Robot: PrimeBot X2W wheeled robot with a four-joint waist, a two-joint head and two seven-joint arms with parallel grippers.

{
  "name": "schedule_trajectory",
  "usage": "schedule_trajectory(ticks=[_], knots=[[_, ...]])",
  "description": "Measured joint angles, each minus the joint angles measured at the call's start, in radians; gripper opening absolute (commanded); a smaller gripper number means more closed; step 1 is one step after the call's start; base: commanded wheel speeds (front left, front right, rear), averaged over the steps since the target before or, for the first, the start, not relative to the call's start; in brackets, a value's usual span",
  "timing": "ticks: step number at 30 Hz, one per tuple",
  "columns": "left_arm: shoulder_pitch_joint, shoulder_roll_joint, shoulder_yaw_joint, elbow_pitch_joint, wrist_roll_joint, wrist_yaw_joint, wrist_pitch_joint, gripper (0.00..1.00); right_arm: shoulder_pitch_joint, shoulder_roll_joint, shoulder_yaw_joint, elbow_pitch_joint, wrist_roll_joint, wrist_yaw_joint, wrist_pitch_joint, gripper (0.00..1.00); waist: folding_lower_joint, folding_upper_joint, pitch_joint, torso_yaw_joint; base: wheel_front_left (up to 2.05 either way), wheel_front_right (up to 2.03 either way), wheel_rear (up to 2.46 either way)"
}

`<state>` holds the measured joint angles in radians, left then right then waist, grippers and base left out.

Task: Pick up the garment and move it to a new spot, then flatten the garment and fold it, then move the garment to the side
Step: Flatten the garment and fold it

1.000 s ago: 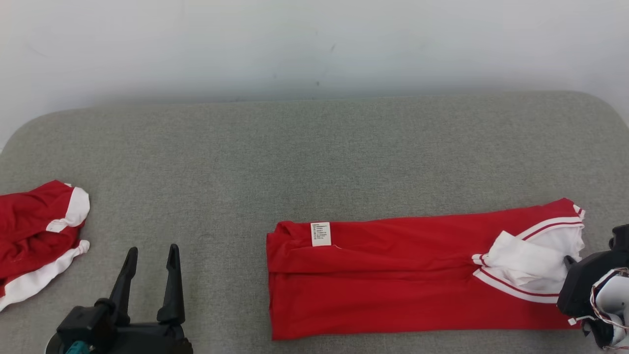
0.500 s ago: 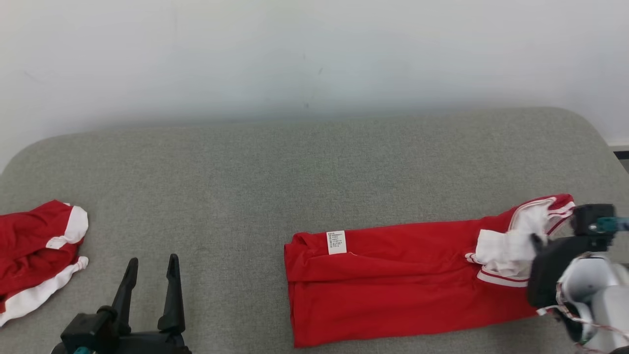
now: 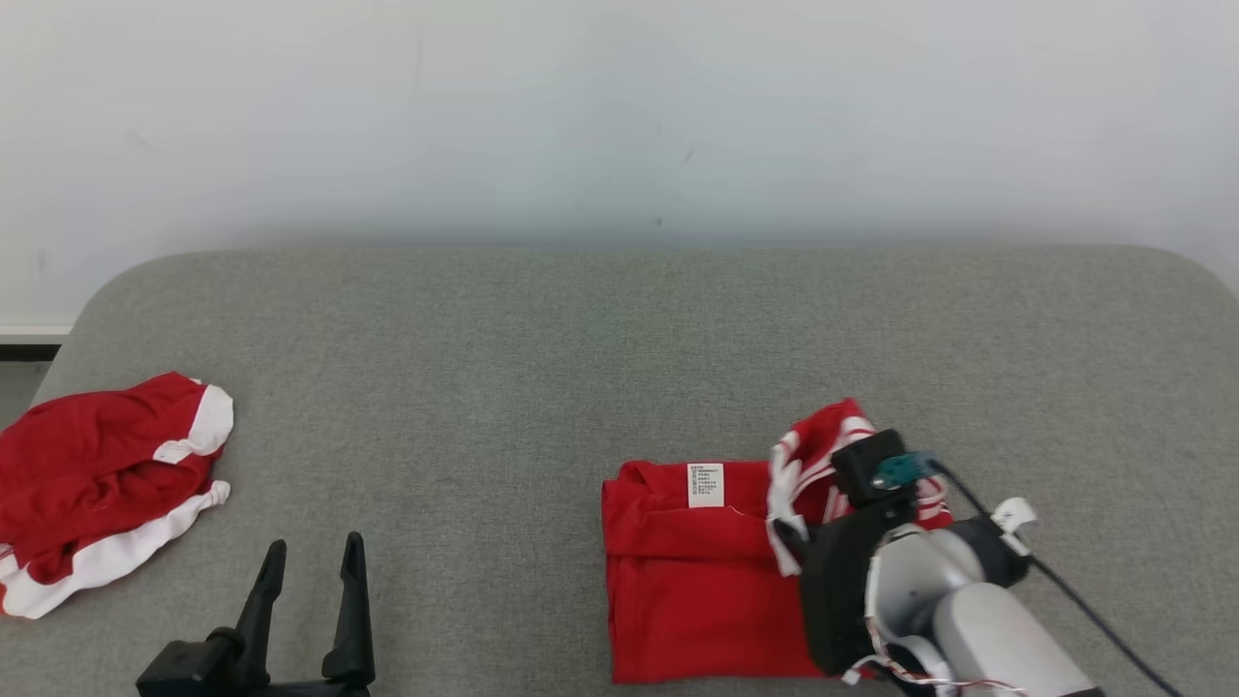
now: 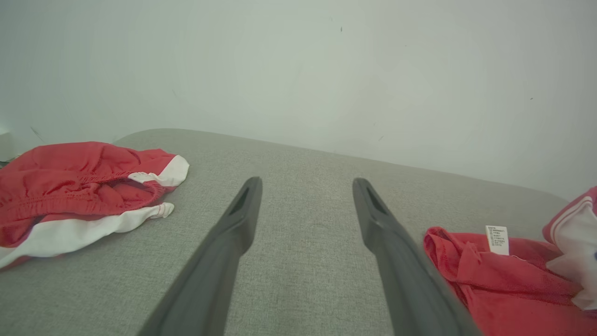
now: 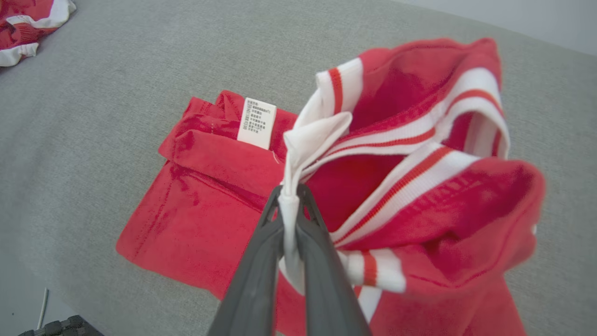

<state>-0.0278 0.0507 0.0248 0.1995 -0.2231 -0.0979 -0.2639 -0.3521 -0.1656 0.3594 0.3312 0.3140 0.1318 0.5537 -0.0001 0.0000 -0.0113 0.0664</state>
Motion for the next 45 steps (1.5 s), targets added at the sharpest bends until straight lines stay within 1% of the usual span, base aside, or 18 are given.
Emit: schedule_trajectory(ticks=[7,12,13,15,17,20,23,25,28,31,32,33,34,36,39,40,41,45], knots=[[-0.012,0.0,-0.034,0.012,-0.015,0.005,0.0,1.0,-0.068,0.064,0.123,0.123,0.034,0.0,-0.004,0.0,0.0,0.0,0.011,0.028,0.0,0.0,0.0],[-0.03,0.0,-0.05,0.016,-0.021,0.009,0.0,1.0,-0.112,0.087,0.18,0.193,0.053,0.0,-0.019,0.0,0.0001,0.0,0.022,0.042,0.0,0.0,0.0],[-0.033,0.0,-0.053,0.018,-0.023,0.01,0.0,1.0,-0.123,0.091,0.19,0.212,0.057,0.0,-0.026,0.1,0.0001,0.0,0.025,0.045,0.0,0.0,0.0],[-0.036,0.0,-0.057,0.024,-0.025,0.01,0.0,1.0,-0.142,0.098,0.207,0.24,0.069,0.0,-0.041,1.0,0.0001,0.0,0.028,0.051,0.0,0.0,0.0],[-0.042,0.0,-0.06,0.028,-0.027,0.01,0.0,1.0,-0.156,0.106,0.218,0.25,0.098,0.0,-0.068,1.0,0.0,0.0,0.029,0.055,0.0,0.0,0.0],[-0.046,0.0,-0.061,0.033,-0.028,0.01,0.0,1.0,-0.166,0.112,0.231,0.242,0.176,0.0,-0.105,1.0,0.0001,0.0,0.027,0.054,0.0,0.0,0.0],[-0.045,0.0,-0.053,0.034,-0.028,0.011,0.0,1.0,-0.168,0.113,0.23,0.199,0.267,0.0,-0.159,1.0,0.0,0.0,0.021,0.048,0.0,0.0,0.0],[-0.041,0.0,-0.047,0.034,-0.028,0.012,0.0,1.0,-0.174,0.114,0.22,0.173,0.305,0.0,-0.195,1.0,0.0,0.0,0.017,0.041,0.0,0.0,0.0],[-0.031,0.0,-0.039,0.032,-0.028,0.014,0.0,1.0,-0.177,0.101,0.194,0.145,0.305,0.0,-0.248,1.0,0.0001,0.0,0.01,0.028,0.0,0.0,0.0],[-0.03,0.0,-0.038,0.031,-0.028,0.014,0.0,1.0,-0.167,0.039,0.151,0.139,0.244,0.0,-0.292,1.0,0.0,0.0,0.003,0.013,0.0,0.0,0.0],[-0.03,0.0,-0.039,0.03,-0.028,0.014,0.0,1.0,-0.154,0.021,0.13,0.143,0.223,0.0,-0.304,0.48,0.0,0.0,0.001,0.008,0.0,0.0,0.0],[-0.03,0.0,-0.04,0.03,-0.03,0.014,0.0,1.0,-0.139,0.004,0.104,0.151,0.199,0.0,-0.318,0.13,0.0,0.0,-0.001,0.003,0.0,0.0,0.0],[-0.03,0.0,-0.041,0.031,-0.031,0.013,0.0,1.0,-0.124,-0.01,0.079,0.16,0.169,0.0,-0.33,0.0,0.0001,0.0,-0.002,-0.001,0.0,0.0,0.0],[-0.03,0.0,-0.043,0.031,-0.031,0.011,0.0,1.0,-0.098,-0.031,0.031,0.183,0.107,0.0,-0.339,0.0,0.0,0.0,-0.004,-0.008,0.0,0.0,0.0],[-0.03,0.0,-0.043,0.032,-0.032,0.01,0.0,1.0,-0.061,-0.036,-0.052,0.217,0.047,0.0,-0.355,0.0,0.0,0.0,-0.004,-0.014,0.0,0.0,0.0],[-0.031,-0.001,-0.044,0.032,-0.032,0.009,0.0,1.0,-0.051,-0.032,-0.073,0.228,0.028,0.0,-0.362,0.0,0.0,0.0,-0.002,-0.015,0.0,0.0,0.0],[-0.031,0.0,-0.045,0.034,-0.032,0.008,0.0,1.0,-0.038,-0.027,-0.106,0.242,-0.025,0.0,-0.371,0.0,0.0,0.0,0.0,-0.016,0.0,0.0,0.0],[-0.033,-0.001,-0.046,0.038,-0.032,0.002,0.0,1.0,-0.032,0.008,-0.151,0.272,-0.078,0.0,-0.388,0.0,0.0,0.0,0.005,-0.01,0.0,0.0,0.0]])
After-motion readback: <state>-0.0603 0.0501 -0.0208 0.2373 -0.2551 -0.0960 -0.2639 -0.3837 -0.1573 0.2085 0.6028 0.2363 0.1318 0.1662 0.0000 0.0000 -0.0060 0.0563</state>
